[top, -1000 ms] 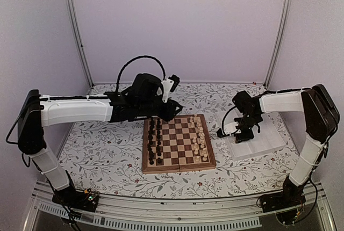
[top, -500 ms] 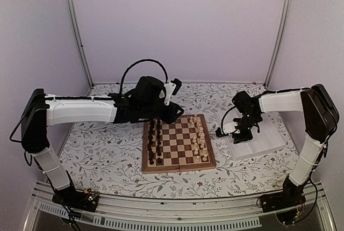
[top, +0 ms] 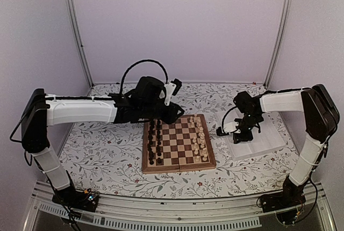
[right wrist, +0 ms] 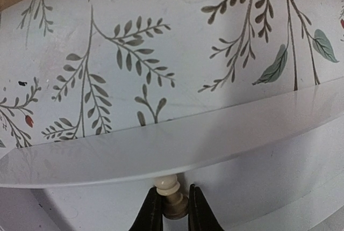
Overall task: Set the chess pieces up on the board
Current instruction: Pick up the chess piece from the storage box, then place the chess piece on the chessboard.
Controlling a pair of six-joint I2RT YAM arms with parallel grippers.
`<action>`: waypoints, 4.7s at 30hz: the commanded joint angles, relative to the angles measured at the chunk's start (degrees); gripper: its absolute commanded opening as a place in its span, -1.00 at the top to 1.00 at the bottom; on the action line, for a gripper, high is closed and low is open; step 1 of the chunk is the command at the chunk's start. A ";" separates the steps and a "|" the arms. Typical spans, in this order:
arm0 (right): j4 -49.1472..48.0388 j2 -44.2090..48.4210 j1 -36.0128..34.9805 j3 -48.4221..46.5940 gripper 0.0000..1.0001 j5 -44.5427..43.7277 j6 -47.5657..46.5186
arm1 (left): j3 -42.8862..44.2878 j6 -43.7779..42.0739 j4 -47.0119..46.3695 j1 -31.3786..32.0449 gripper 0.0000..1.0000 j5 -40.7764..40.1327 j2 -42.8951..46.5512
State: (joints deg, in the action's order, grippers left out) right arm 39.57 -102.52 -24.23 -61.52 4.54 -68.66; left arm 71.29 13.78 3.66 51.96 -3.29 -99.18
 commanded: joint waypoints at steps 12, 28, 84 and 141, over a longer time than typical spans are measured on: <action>5.22 13.22 6.09 -0.70 0.87 22.84 14.33 | 3.49 5.18 -7.33 1.20 0.22 7.21 -2.93; -5.92 24.67 5.58 5.18 0.89 46.46 30.39 | 10.84 15.87 -26.91 4.54 0.20 26.78 -16.48; -11.48 31.37 14.12 11.94 -0.06 29.08 29.97 | 15.45 -6.85 16.66 1.91 0.88 3.47 -13.26; -10.13 28.34 14.15 12.03 -0.08 28.51 28.41 | 28.46 -3.34 18.45 0.32 0.72 2.32 -30.94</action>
State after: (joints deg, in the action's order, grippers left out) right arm 29.19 -73.63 -10.33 -49.82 33.01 -39.90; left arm 98.48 9.74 21.71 52.75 -1.74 -128.55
